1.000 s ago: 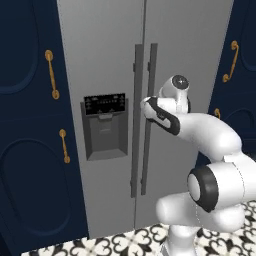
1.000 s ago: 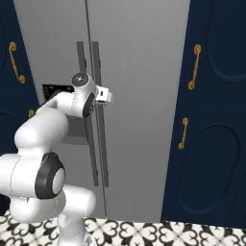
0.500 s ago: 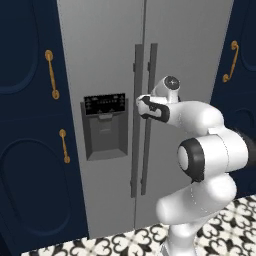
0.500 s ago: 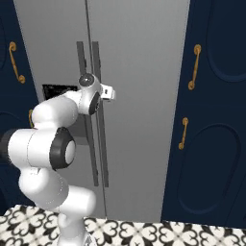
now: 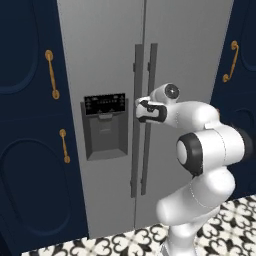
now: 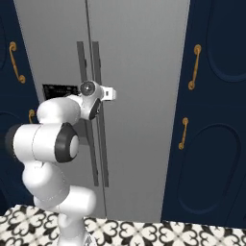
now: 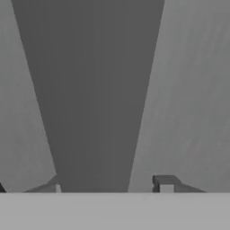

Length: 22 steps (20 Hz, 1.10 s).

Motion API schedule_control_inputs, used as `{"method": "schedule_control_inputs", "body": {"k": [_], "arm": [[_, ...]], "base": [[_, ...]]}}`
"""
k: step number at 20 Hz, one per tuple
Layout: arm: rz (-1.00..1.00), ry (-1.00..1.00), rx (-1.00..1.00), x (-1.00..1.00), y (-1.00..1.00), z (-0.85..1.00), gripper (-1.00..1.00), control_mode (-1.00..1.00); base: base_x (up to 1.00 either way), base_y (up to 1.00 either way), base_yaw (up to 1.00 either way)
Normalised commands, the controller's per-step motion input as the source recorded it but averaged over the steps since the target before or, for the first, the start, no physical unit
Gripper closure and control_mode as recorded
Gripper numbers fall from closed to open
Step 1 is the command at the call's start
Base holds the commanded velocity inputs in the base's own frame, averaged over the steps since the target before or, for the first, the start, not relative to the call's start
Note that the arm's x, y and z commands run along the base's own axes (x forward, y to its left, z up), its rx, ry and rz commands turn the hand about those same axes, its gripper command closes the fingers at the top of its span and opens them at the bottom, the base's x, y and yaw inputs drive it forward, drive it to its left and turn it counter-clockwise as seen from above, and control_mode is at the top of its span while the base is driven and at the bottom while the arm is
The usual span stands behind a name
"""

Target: Take the strawberry from the fridge and place it on top of the pancake, located on the dining counter.

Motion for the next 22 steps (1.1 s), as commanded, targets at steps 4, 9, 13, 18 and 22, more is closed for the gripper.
{"method": "schedule_control_inputs", "body": {"k": [4,9,13,18,22], "arm": [[-0.01,0.09,0.00,0.01,-0.04,-0.01,1.00,-1.00],[-0.02,0.12,0.00,-0.66,-0.57,0.00,1.00,-1.00],[-0.01,0.06,0.03,-1.00,-0.92,0.00,1.00,-1.00],[-0.02,0.06,0.08,-0.97,-1.00,0.00,1.00,-1.00],[-0.05,0.09,0.11,-0.92,-1.00,0.00,1.00,-1.00]], "base": [[0.00,0.00,0.00],[0.00,0.00,0.00],[0.00,0.00,0.00],[0.00,0.00,0.00],[0.00,0.00,0.00]]}}
